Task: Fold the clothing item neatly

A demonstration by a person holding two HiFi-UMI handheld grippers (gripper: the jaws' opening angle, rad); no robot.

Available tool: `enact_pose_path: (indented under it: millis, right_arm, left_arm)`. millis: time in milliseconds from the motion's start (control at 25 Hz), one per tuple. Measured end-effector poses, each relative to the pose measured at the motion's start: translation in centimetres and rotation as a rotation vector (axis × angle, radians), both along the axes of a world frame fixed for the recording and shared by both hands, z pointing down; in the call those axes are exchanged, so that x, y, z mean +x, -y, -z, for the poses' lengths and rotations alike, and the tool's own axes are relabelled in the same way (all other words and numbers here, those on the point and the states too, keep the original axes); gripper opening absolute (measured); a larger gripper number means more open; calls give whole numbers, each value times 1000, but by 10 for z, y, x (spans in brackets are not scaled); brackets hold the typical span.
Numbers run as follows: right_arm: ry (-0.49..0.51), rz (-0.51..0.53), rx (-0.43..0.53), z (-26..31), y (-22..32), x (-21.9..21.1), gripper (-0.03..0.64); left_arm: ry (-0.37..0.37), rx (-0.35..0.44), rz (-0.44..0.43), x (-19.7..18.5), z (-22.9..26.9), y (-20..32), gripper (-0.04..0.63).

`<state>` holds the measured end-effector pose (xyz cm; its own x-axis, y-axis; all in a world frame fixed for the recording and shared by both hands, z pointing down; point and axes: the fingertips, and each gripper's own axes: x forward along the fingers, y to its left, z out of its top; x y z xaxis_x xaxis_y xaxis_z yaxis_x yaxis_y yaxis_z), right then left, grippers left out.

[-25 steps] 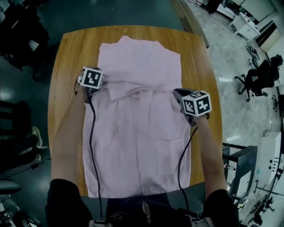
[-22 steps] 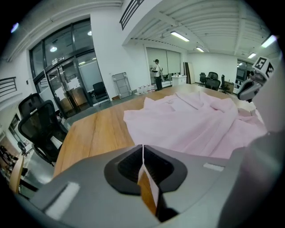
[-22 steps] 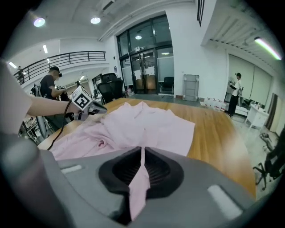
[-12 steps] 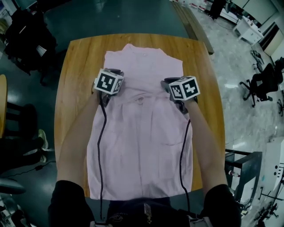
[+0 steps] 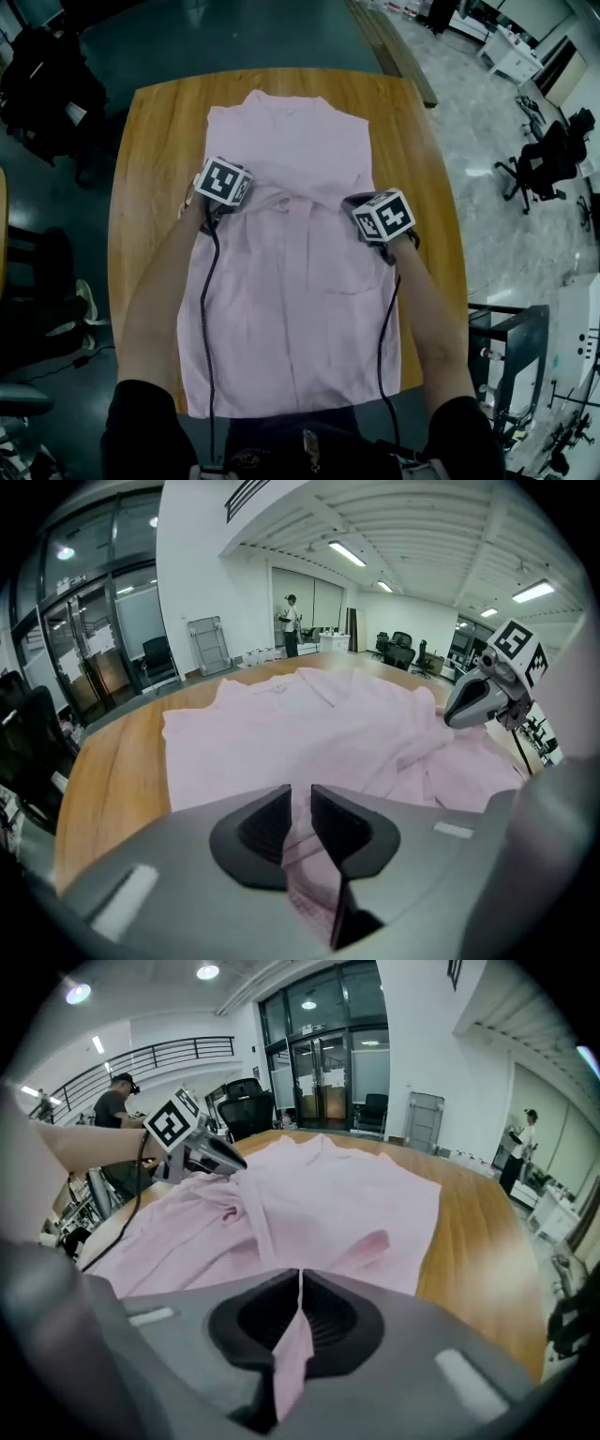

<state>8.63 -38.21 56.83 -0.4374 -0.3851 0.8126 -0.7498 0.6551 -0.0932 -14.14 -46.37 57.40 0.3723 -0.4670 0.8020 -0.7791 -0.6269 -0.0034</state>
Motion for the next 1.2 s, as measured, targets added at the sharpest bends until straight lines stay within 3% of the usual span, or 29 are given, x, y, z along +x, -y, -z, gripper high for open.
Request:
enact_pose_path:
  millis: [120, 400, 560, 960, 1200]
  right_arm:
    - [1, -44, 33, 4, -1, 23, 23]
    - [74, 4, 54, 35, -13, 52, 23]
    - [74, -2, 101, 56, 9, 57, 23]
    - [74, -95, 246, 96, 125, 52, 29]
    - [36, -45, 209, 50, 196, 53, 141]
  left_arm:
    - [6, 29, 49, -9, 10, -12, 75]
    - [24, 43, 165, -47, 41, -62, 75]
    - [-13, 126, 190, -55, 73, -54, 78]
    - [-41, 274, 151, -69, 98, 50, 177]
    - [24, 285, 118, -65, 71, 132, 213]
